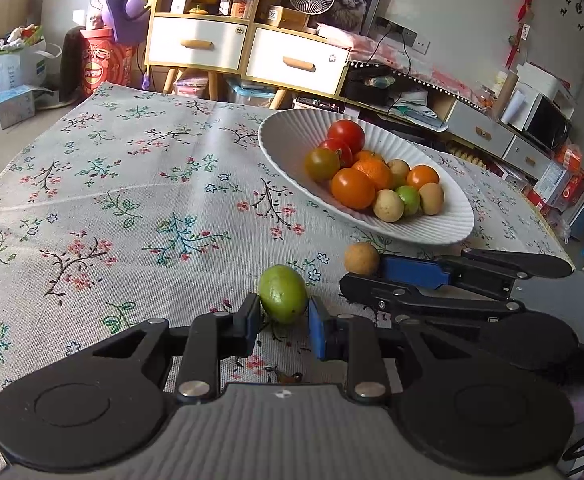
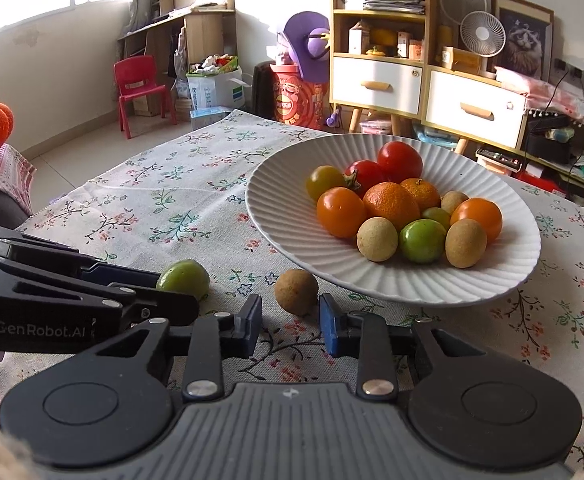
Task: Organize fruits
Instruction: 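Grasp the green lime with the left tool while the right tool grasps the brown kiwi, then carry the lime and kiwi into the white plate and open both tools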
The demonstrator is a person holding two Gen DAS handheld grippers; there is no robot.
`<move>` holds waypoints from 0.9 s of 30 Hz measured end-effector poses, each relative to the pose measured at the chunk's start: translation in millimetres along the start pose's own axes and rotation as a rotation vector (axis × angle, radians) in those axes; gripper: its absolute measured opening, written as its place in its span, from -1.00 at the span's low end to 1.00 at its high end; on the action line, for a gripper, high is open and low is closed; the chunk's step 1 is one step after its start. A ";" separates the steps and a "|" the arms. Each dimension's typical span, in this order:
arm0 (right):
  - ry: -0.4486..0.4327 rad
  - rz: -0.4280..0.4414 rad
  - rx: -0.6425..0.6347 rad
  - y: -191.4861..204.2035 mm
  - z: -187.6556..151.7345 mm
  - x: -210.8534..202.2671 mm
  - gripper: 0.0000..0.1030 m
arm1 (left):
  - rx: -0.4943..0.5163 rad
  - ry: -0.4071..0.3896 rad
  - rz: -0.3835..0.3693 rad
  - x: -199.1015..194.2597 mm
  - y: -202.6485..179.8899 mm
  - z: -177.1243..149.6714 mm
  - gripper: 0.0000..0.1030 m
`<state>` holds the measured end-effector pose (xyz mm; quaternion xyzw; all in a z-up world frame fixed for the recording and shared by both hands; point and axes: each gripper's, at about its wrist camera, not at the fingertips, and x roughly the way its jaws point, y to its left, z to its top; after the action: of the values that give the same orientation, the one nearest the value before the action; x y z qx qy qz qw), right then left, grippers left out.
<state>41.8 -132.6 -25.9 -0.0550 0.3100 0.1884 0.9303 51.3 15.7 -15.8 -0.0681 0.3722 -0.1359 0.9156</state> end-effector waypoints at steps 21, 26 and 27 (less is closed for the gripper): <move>-0.004 0.032 0.089 -7.2 6.9 -5.7 -0.58 | 0.011 0.017 0.007 0.4 -3.2 4.8 -0.66; 0.010 0.032 0.084 -5.8 6.6 -10.6 -0.58 | 0.013 0.020 0.000 -1.5 -4.3 6.9 -0.66; 0.014 0.035 0.084 -5.6 5.8 -11.8 -0.58 | 0.013 0.021 -0.002 -2.0 -4.6 7.3 -0.66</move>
<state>38.5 -140.2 -14.2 -0.0116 0.3251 0.1910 0.9261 54.1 12.0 -8.2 -0.0610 0.3808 -0.1402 0.9119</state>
